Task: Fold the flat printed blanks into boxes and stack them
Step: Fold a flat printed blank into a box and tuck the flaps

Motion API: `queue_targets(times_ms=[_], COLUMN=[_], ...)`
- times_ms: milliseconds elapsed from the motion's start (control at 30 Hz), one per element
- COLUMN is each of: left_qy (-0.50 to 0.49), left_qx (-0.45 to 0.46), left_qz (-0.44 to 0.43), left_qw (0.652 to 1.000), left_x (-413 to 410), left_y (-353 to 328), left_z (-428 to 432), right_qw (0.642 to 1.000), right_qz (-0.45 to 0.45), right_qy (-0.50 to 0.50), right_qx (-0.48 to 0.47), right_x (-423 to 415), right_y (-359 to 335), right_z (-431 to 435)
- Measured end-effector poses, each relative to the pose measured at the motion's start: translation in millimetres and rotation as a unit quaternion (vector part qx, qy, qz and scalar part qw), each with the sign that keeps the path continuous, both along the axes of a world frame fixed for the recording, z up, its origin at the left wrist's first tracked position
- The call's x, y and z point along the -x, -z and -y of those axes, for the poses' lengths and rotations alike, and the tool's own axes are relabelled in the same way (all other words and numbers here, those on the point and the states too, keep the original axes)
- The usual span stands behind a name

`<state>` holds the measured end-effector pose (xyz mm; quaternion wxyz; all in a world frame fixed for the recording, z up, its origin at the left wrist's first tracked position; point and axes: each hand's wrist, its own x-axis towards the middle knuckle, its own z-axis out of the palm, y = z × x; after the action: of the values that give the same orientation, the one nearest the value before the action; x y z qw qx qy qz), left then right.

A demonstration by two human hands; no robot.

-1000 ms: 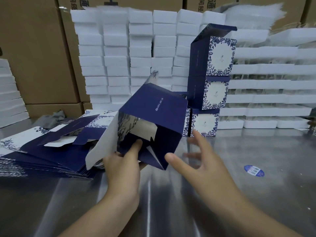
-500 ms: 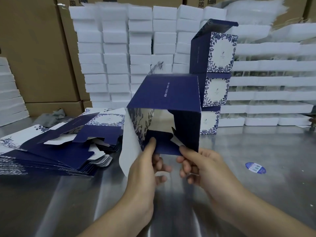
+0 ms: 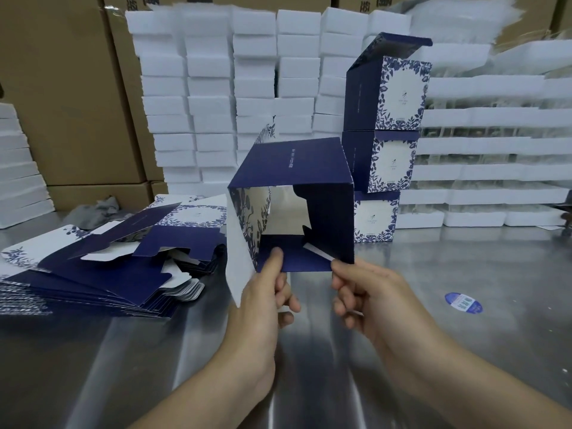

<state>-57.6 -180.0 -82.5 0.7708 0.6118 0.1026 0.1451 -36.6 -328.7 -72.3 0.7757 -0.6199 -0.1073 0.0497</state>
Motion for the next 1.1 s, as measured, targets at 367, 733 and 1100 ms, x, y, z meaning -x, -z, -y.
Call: queue_targets(times_ms=[367,733,1100], left_qy=[0.107,0.132,0.062], left_qx=[-0.036,-0.040,-0.069], left_qz=[-0.002,-0.018,-0.019], left_qw=[0.994,0.990,0.995], left_x=[2.3,4.8,-4.5], left_y=[3.6,2.2,6.8], left_z=[7.1,9.9,-4.2], right_qw=[0.995,0.995,0.999], right_qz=[-0.037,-0.072,-0.052], right_qy=[-0.084,-0.070,0.002], right_qx=[0.033,0.018,0.016], right_x=[7.0,7.5,-3.3], right_y=[2.8,6.5,7.9], right_z=[-4.3,-7.3,0.2])
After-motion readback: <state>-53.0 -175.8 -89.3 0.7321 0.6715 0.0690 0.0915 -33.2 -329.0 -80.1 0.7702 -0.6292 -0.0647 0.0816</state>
